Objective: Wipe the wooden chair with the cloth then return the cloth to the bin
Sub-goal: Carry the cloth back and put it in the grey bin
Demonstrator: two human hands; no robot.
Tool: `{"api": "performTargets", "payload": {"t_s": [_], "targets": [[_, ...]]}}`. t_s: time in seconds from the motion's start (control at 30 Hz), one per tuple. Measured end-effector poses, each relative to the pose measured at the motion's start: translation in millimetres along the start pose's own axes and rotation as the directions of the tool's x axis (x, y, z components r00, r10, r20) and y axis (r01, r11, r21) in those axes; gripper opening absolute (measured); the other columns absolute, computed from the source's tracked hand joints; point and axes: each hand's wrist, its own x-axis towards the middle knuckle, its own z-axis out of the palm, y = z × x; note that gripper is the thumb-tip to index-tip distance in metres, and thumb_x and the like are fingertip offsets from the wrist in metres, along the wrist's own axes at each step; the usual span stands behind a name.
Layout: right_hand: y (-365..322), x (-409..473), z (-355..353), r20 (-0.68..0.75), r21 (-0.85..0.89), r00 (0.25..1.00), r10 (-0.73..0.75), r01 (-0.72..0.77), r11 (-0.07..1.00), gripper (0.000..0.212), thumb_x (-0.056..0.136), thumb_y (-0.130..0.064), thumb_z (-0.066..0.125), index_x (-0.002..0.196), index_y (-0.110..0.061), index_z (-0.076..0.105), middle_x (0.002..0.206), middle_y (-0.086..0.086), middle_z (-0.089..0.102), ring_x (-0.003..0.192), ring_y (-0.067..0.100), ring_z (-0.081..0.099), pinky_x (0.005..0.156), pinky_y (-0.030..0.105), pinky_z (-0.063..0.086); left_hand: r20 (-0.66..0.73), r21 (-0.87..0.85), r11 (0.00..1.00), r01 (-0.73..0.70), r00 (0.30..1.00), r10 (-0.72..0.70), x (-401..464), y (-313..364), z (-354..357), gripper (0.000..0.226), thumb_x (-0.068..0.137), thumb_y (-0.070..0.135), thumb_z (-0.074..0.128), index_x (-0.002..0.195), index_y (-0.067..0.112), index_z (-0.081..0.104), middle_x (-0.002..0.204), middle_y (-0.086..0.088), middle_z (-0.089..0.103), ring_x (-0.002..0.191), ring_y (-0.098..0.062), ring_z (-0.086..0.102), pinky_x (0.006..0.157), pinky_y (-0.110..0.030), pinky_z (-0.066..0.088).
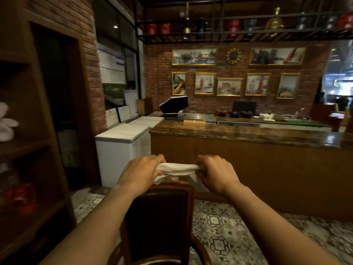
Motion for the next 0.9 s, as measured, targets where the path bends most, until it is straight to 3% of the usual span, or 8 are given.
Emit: {"api": "performTargets", "payload": {"t_s": [0.23, 0.4, 0.6, 0.9], "targets": [[-176.7, 51.4, 43.3, -0.018, 0.125, 0.979, -0.201, 0.202, 0.971, 0.018, 0.089, -0.027, 0.065, 0.105, -0.036, 0.063, 0.103, -0.004, 0.070, 0.093, 0.025, 0.065, 0.065, 0.030, 0.036, -0.052, 0.122, 0.962, 0.246, 0.969, -0.241, -116.3, -132.0, -69.8, 0.018, 0.094, 0.038, 0.065, 0.109, 0.038, 0.054, 0.110, 0.008, 0.069, 0.098, -0.025, 0.066, 0.074, -0.038, 0.049], [-342.8, 71.0, 75.2, 0.008, 0.243, 0.919, -0.393, 0.380, 0.893, 0.021, 0.090, -0.030, 0.062, 0.110, -0.033, 0.064, 0.109, -0.001, 0.071, 0.100, 0.028, 0.066, 0.076, 0.039, 0.053, -0.081, 0.199, 0.868, 0.455, 0.890, -0.448, -241.4, -222.4, -141.1, 0.019, 0.094, 0.036, 0.064, 0.111, 0.037, 0.055, 0.113, 0.008, 0.068, 0.103, -0.025, 0.066, 0.082, -0.045, 0.052], [-529.9, 63.1, 101.7, 0.009, 0.381, 0.772, -0.636, 0.585, 0.716, 0.021, 0.090, -0.031, 0.059, 0.111, -0.035, 0.062, 0.112, -0.002, 0.069, 0.104, 0.029, 0.065, 0.079, 0.040, 0.053, -0.169, 0.283, 0.643, 0.711, 0.697, -0.697, -393.8, -285.1, -214.1, 0.018, 0.095, 0.034, 0.065, 0.109, 0.037, 0.054, 0.113, 0.009, 0.067, 0.102, -0.023, 0.065, 0.079, -0.042, 0.050], [-722.9, -1.8, 117.9, -0.078, 0.606, 0.496, -0.865, 0.712, 0.354, 0.016, 0.091, -0.027, 0.060, 0.104, -0.036, 0.062, 0.105, -0.006, 0.067, 0.098, 0.027, 0.065, 0.070, 0.038, 0.046, -0.304, 0.372, 0.245, 0.895, 0.367, -0.879, -572.7, -275.5, -276.6, 0.020, 0.094, 0.039, 0.063, 0.113, 0.037, 0.055, 0.118, 0.007, 0.069, 0.104, -0.027, 0.066, 0.078, -0.041, 0.049]]}}
